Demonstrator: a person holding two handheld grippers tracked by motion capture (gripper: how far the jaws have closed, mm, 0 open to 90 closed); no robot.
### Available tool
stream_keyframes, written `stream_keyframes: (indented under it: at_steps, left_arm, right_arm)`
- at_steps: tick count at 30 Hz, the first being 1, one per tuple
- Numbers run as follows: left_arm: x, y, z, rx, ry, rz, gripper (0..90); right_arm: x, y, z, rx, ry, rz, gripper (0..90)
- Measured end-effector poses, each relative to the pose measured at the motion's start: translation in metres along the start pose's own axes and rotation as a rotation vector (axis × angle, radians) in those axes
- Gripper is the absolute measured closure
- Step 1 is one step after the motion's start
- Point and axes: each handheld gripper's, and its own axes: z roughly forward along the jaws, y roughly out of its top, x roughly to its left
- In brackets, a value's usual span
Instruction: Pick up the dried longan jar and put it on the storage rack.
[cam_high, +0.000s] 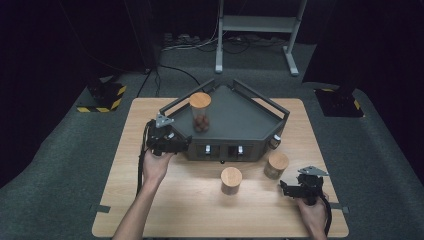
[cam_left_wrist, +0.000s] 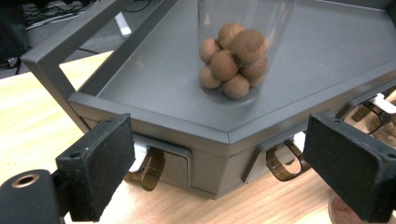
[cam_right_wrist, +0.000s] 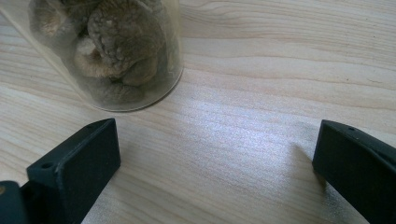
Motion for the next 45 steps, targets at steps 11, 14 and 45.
stream_keyframes:
  at_steps: [11, 14, 45]
  left_arm:
    - [0.003, -0.012, 0.000, 0.015, 0.002, 0.002, 9.1]
    - [0.005, -0.015, 0.001, 0.024, 0.001, 0.002, 9.1]
    - [0.020, -0.051, 0.003, 0.068, 0.014, -0.006, 8.8]
  right_arm:
    - [0.000, 0.000, 0.000, 0.000, 0.000, 0.000, 0.2]
    - [0.000, 0.000, 0.000, 0.000, 0.000, 0.000, 0.2]
    - [0.000, 0.000, 0.000, 0.000, 0.000, 0.000, 0.2]
